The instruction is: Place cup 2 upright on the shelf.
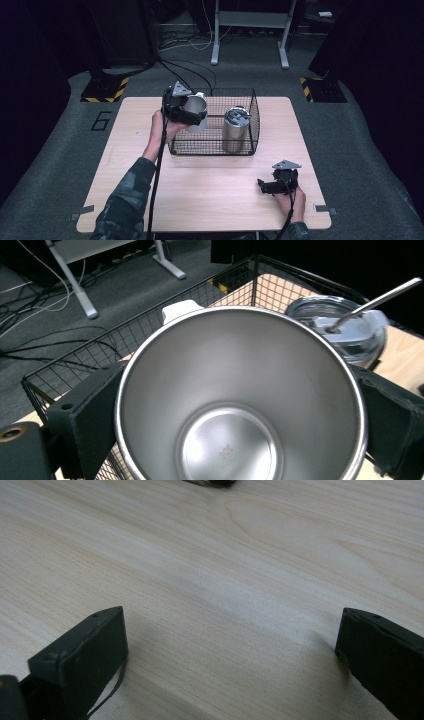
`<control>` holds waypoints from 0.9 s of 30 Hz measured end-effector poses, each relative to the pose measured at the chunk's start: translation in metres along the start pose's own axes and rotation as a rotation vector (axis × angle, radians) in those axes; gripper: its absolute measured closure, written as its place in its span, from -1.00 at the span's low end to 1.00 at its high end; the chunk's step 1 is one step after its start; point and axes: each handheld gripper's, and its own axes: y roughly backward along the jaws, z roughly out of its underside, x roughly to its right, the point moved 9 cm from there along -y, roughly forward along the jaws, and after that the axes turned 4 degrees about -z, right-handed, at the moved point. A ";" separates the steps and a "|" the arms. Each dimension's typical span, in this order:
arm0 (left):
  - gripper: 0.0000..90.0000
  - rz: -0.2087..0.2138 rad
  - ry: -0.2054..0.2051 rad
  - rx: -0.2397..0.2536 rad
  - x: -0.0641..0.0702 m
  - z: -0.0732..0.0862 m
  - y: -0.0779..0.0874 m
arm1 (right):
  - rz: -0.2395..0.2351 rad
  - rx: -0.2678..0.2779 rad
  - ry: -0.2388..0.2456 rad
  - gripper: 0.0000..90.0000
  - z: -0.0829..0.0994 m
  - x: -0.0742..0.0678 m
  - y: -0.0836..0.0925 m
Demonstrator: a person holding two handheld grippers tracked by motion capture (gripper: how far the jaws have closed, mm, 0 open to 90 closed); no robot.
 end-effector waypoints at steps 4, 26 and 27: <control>-0.86 -0.005 -0.002 -0.016 -0.003 0.001 -0.009 | 0.004 0.001 -0.006 -1.00 0.000 0.000 0.000; -0.86 0.012 0.023 -0.097 -0.006 0.025 -0.055 | 0.003 -0.002 -0.001 -1.00 0.000 0.000 0.000; -0.86 0.014 0.020 -0.104 -0.006 0.027 -0.058 | 0.003 -0.001 -0.003 -1.00 0.000 0.000 0.000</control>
